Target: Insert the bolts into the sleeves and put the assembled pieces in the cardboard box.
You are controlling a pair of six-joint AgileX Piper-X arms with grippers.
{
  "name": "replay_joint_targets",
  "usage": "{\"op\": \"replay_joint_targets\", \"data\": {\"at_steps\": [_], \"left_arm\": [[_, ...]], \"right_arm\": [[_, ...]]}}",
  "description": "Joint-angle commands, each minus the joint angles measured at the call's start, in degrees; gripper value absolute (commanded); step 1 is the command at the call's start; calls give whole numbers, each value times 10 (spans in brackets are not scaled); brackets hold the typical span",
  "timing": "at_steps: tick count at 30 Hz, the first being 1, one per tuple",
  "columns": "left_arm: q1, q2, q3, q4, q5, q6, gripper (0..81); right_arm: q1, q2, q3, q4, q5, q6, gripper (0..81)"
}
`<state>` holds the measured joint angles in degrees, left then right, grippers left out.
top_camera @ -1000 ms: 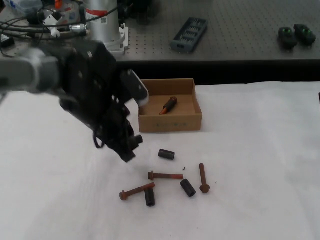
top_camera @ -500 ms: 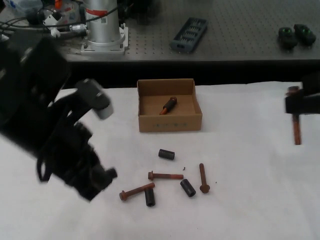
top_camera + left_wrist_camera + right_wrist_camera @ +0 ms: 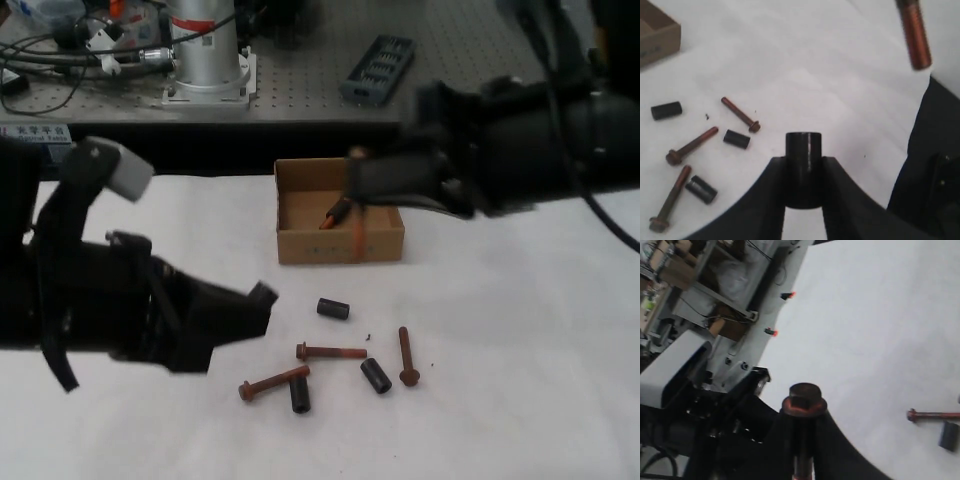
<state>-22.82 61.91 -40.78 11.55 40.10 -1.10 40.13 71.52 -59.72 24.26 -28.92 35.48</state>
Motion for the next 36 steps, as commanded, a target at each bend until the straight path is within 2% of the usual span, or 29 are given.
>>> {"op": "replay_joint_targets", "data": {"at_steps": [1,12,21,36], "left_arm": [[-2,-7,3,-87,18,-68,6],[4,-7,3,-147,100,-97,6],[4,-9,3,-147,108,-97,6],[4,-9,3,-147,118,-97,6]], "right_arm": [[28,19,-3,-106,-17,83,29],[33,22,-5,-121,-4,91,29],[32,25,-4,-121,27,84,29],[32,47,-4,-121,25,69,29]]}}
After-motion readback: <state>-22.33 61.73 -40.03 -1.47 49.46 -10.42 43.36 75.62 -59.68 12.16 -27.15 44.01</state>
